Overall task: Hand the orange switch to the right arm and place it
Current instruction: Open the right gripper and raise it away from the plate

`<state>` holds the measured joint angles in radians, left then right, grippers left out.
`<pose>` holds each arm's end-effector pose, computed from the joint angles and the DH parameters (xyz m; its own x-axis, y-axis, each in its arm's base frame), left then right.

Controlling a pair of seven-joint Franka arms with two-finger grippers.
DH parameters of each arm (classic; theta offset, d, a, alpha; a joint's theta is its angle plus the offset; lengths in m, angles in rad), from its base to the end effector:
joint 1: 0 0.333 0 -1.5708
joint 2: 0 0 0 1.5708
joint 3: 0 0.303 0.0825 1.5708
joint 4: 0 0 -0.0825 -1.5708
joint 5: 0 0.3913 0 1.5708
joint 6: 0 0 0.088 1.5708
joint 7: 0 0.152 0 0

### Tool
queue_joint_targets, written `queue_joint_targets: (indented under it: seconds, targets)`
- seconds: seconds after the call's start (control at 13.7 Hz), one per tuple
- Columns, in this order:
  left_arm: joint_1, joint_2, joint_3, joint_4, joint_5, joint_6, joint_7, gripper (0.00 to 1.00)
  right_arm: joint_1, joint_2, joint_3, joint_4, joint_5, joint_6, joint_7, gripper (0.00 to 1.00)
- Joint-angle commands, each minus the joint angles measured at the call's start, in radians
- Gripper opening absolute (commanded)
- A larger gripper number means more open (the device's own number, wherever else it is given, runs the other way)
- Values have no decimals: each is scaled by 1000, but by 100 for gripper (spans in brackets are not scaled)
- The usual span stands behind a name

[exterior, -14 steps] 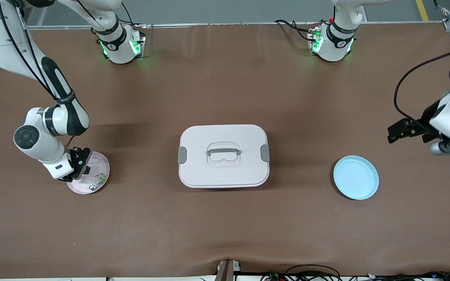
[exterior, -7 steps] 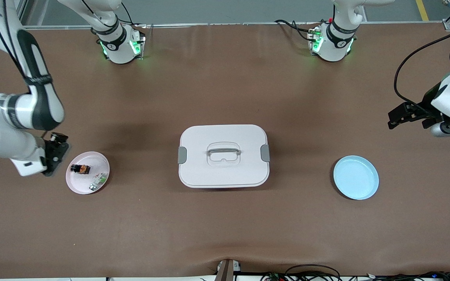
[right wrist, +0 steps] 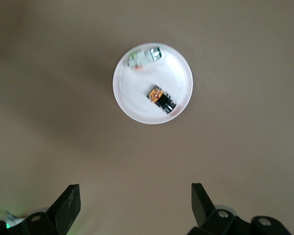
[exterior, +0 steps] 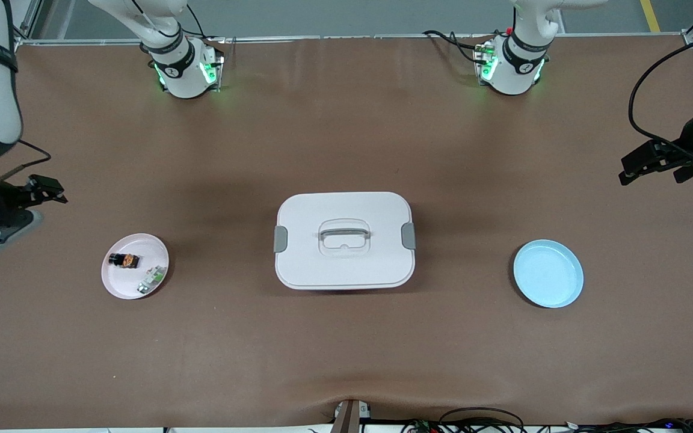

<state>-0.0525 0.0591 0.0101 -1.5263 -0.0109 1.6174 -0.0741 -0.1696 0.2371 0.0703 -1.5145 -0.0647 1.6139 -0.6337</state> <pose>0.5849 -0.0266 0.5583 0.9990 0.0322 0.0311 0.0318 -0.9994 0.0126 0.6131 -0.0740 0.4568 0.8475 0.5124 -0.1381 0.5118 -0.8580 -0.0430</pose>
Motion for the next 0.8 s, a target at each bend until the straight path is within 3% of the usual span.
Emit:
queue_joint_targets:
  seconds: [0.0,0.29,0.73]
  targets:
    - [-10,40,4,18,-12,-16,10,100,-1,-38,2,34,45,-22,177,100]
    - [2,42,5,26,-20,-22,14,100,2,-53,-1,92,54,-20,408,100]
    - [-15,42,1,26,-11,-22,11,100,-57,-82,-3,139,98,-32,410,100]
